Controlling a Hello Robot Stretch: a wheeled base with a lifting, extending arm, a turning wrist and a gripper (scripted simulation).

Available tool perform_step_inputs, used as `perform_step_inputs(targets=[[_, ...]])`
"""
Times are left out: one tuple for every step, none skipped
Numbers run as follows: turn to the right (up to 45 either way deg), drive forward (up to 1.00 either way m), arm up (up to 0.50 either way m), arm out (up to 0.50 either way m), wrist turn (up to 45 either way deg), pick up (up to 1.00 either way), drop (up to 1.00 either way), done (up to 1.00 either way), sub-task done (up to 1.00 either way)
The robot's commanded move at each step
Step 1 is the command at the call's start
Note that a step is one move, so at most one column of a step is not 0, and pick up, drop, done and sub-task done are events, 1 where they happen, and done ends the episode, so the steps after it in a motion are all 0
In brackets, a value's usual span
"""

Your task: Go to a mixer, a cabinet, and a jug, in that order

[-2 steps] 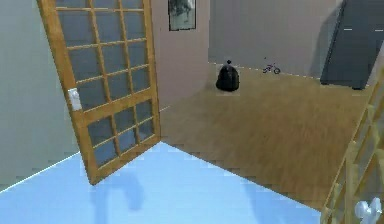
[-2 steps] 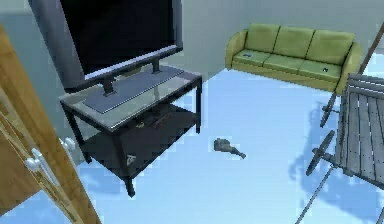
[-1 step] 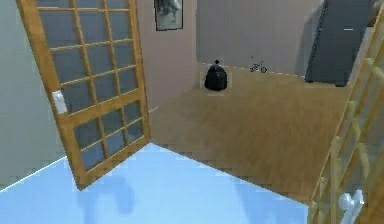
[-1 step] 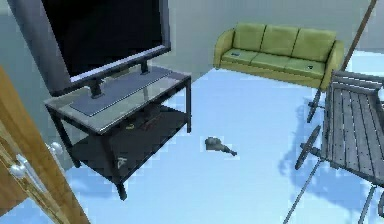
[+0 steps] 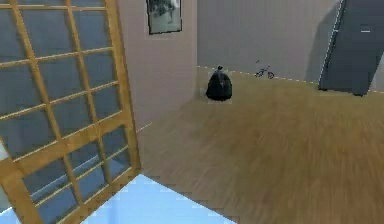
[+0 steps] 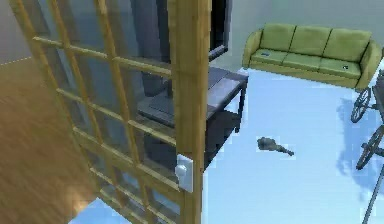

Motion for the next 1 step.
perform_step_inputs(targets=[[30.0,0.0,0.0,0.0,0.0,0.0,0.0,0.0,0.0]])
